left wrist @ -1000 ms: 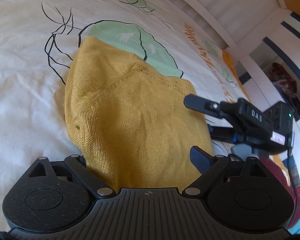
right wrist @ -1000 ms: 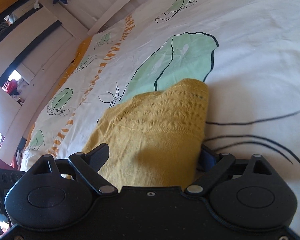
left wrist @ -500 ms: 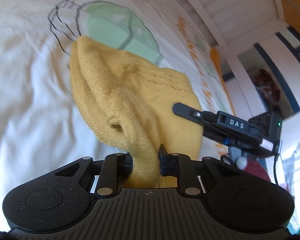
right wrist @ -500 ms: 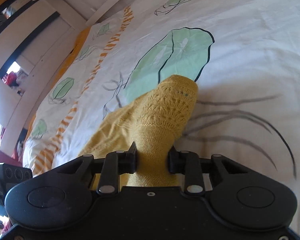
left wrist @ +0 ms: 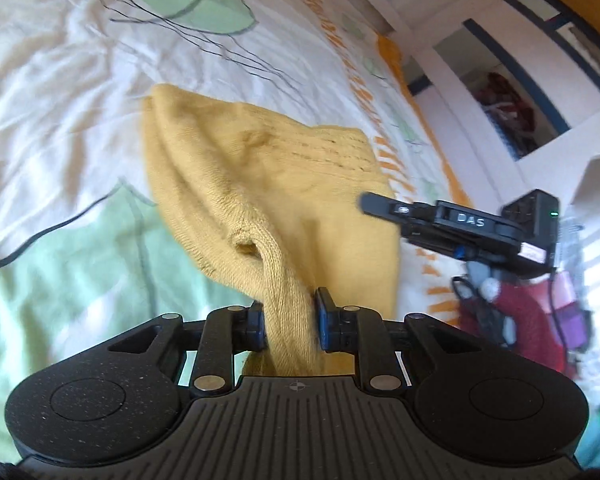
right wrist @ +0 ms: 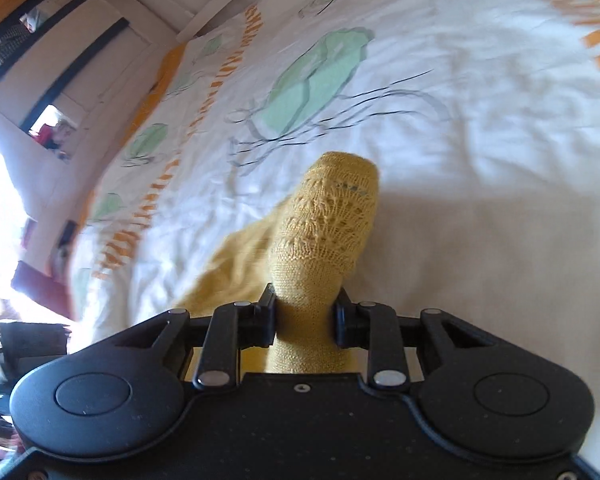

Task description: Fold small clothes

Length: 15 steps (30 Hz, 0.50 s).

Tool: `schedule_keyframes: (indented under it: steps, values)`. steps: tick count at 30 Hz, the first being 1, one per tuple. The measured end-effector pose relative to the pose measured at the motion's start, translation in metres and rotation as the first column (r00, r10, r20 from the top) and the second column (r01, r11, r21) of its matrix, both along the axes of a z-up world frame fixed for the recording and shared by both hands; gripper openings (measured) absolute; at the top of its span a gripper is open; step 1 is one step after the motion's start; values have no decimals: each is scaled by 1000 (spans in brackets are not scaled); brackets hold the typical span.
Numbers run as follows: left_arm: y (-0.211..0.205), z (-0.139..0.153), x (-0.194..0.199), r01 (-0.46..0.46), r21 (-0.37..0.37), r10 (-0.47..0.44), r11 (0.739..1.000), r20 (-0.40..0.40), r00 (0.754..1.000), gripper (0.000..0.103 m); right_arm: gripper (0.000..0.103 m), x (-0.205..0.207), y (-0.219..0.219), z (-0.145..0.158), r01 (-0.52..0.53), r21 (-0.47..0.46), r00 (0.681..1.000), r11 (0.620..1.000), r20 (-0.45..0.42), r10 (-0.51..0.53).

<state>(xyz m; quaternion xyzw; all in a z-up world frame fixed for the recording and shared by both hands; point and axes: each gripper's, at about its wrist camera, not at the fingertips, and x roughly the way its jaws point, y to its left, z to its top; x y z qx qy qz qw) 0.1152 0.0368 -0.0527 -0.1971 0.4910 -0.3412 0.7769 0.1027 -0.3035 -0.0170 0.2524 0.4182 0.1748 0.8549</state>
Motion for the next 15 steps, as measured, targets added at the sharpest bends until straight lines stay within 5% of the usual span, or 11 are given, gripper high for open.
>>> schedule_keyframes:
  steps: [5, 9, 13, 15]
  values:
    - [7, -14, -14, -109, 155, 96, 982, 89, 991, 28, 39, -8, -10, -13, 159, -218, 985, 963, 96, -141]
    - [13, -1, -31, -184, 178, 155, 967, 165, 974, 32, 41, -24, -15, -13, 206, -211, 973, 955, 151, -177]
    - [10, 23, -50, -268, 206, 196, 941, 314, 929, 33, 43, -48, -9, -2, 220, -246, 957, 944, 244, -159]
    - [4, 33, -53, -287, 213, 192, 934, 379, 905, 44, 47, -60, -6, 0, 219, -258, 949, 941, 280, -144]
